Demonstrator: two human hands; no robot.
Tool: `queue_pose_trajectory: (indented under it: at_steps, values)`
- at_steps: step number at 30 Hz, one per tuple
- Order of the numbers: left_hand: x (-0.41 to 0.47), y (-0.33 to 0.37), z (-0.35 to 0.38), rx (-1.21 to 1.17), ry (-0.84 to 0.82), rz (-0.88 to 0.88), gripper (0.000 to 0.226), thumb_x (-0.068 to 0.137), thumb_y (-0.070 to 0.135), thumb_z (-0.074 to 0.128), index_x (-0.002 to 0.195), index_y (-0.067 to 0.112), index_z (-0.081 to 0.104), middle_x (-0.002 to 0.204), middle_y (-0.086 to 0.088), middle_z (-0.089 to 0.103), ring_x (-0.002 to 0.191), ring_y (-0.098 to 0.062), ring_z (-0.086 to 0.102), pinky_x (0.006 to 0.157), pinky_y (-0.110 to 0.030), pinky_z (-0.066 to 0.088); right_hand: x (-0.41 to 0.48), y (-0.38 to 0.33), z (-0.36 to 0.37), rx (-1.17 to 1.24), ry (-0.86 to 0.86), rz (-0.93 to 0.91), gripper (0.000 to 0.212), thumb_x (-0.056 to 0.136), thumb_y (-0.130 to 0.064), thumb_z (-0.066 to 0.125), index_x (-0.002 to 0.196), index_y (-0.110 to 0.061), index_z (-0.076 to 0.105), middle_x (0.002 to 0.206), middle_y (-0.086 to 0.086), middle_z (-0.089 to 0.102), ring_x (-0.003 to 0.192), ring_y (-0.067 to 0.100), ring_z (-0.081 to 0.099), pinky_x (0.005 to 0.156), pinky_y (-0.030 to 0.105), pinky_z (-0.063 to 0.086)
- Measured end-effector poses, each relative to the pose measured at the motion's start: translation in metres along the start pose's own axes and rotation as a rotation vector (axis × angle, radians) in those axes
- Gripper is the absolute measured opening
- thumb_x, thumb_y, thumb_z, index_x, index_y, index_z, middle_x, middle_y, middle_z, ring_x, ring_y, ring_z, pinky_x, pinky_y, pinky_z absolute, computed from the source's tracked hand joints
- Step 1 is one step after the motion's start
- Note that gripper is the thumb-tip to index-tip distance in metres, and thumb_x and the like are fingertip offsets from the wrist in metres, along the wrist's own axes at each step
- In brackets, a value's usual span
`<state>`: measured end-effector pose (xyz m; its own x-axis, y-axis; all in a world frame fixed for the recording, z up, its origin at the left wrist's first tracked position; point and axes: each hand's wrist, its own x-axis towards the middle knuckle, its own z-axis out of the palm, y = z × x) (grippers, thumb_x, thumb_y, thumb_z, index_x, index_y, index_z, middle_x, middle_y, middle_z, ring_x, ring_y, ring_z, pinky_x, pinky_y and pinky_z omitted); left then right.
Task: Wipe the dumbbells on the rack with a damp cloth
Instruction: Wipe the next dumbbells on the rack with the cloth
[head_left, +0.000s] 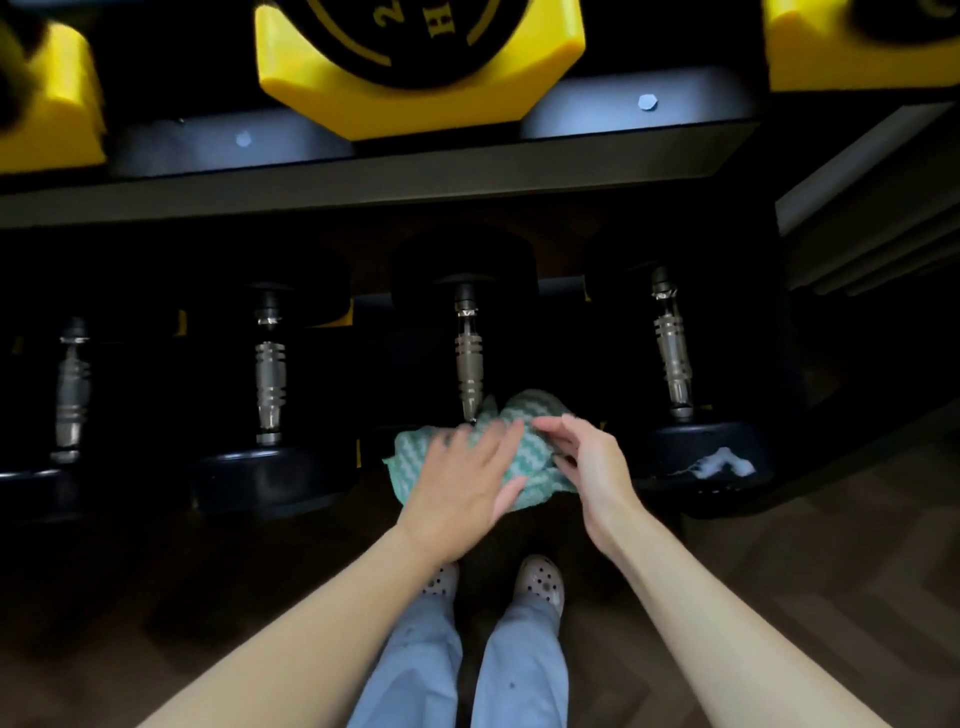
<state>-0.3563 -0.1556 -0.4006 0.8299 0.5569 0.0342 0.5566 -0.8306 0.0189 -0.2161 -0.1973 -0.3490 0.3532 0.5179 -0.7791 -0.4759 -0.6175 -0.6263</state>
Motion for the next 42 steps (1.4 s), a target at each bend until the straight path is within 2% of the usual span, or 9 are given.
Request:
queue_pose_trajectory:
  at_steps: [7, 13, 17, 23, 26, 30, 32, 35, 42]
  values:
    - [-0.019, -0.014, 0.013, -0.132, 0.104, -0.203, 0.041, 0.098, 0.041, 0.022, 0.118, 0.013, 0.045, 0.092, -0.013, 0.058, 0.081, -0.028, 0.051, 0.079, -0.036, 0.034, -0.007, 0.025, 0.007, -0.66, -0.215, -0.323, 0.054, 0.094, -0.001, 0.045, 0.144, -0.017, 0.032, 0.153, -0.004, 0.023, 0.143, 0.007, 0.012, 0.107, 0.011, 0.007]
    - [0.008, -0.031, 0.007, -0.302, 0.107, -0.123, 0.022, 0.087, 0.024, 0.037, 0.072, 0.012, 0.048, 0.064, -0.004, 0.052, 0.054, -0.023, 0.053, 0.061, -0.027, 0.038, 0.015, 0.008, -0.007, -0.94, -0.149, -0.467, 0.029, 0.089, -0.027, 0.061, 0.115, -0.014, 0.068, 0.113, 0.0, 0.063, 0.104, 0.011, 0.055, 0.084, 0.017, 0.036]
    - [0.043, -0.053, -0.017, -0.448, -0.074, -0.113, 0.045, 0.098, 0.038, 0.031, 0.085, 0.007, 0.061, 0.065, -0.009, 0.062, 0.055, -0.027, 0.062, 0.046, -0.027, 0.042, 0.03, -0.019, 0.014, -0.845, 0.014, -0.462, 0.019, 0.09, -0.021, 0.061, 0.098, -0.011, 0.074, 0.097, 0.004, 0.072, 0.09, 0.015, 0.064, 0.081, 0.025, 0.047]
    - [0.093, -0.096, -0.02, -0.439, 0.14, -0.603, 0.039, 0.089, 0.021, 0.06, 0.118, -0.003, 0.052, 0.113, -0.023, 0.055, 0.107, -0.04, 0.052, 0.093, -0.046, 0.038, 0.083, -0.066, 0.064, -0.622, 0.527, -0.54, 0.036, 0.089, -0.025, 0.06, 0.12, -0.006, 0.056, 0.122, 0.017, 0.054, 0.115, 0.035, 0.049, 0.096, 0.039, 0.037]
    - [0.104, -0.094, -0.008, -0.599, 0.0, -1.007, 0.045, 0.095, 0.021, 0.047, 0.133, -0.003, 0.038, 0.133, -0.023, 0.041, 0.123, -0.037, 0.041, 0.102, -0.039, 0.029, 0.109, -0.069, 0.086, -0.16, 0.402, -0.081, 0.044, 0.096, -0.039, 0.044, 0.125, -0.007, 0.048, 0.122, 0.014, 0.055, 0.11, 0.032, 0.054, 0.092, 0.038, 0.044]
    - [0.121, -0.086, 0.002, -1.315, -0.103, -1.43, 0.036, 0.098, 0.028, 0.043, 0.112, -0.002, 0.058, 0.114, -0.021, 0.063, 0.102, -0.031, 0.061, 0.086, -0.037, 0.047, 0.113, -0.057, 0.079, 0.378, 0.145, 0.037, 0.025, 0.098, -0.02, 0.036, 0.1, -0.008, 0.058, 0.087, 0.003, 0.056, 0.073, 0.012, 0.052, 0.061, 0.018, 0.04]
    - [0.129, -0.081, 0.003, -1.59, -0.13, -1.356, 0.025, 0.098, 0.017, 0.043, 0.093, 0.003, 0.062, 0.088, -0.012, 0.07, 0.075, -0.022, 0.065, 0.069, -0.03, 0.052, 0.109, -0.051, 0.074, 0.361, 0.016, 0.039, 0.029, 0.096, -0.008, 0.033, 0.115, -0.008, 0.054, 0.095, 0.004, 0.058, 0.085, 0.015, 0.056, 0.063, 0.016, 0.042]
    - [0.133, -0.078, 0.002, -1.637, -0.21, -1.188, 0.023, 0.098, 0.008, 0.042, 0.114, -0.001, 0.057, 0.092, -0.011, 0.059, 0.094, -0.025, 0.056, 0.067, -0.024, 0.046, 0.114, -0.054, 0.084, 0.011, -0.074, -0.019, 0.028, 0.097, -0.004, 0.038, 0.119, -0.001, 0.056, 0.109, 0.015, 0.061, 0.099, 0.027, 0.057, 0.068, 0.017, 0.049]
    - [0.114, -0.088, 0.01, -1.24, -0.465, -0.968, 0.036, 0.094, 0.023, 0.054, 0.114, -0.007, 0.06, 0.117, -0.025, 0.061, 0.108, -0.034, 0.061, 0.085, -0.036, 0.049, 0.118, -0.05, 0.07, -0.73, -0.096, -0.111, 0.034, 0.095, -0.02, 0.053, 0.109, 0.008, 0.064, 0.111, 0.023, 0.064, 0.097, 0.03, 0.062, 0.075, 0.03, 0.043]
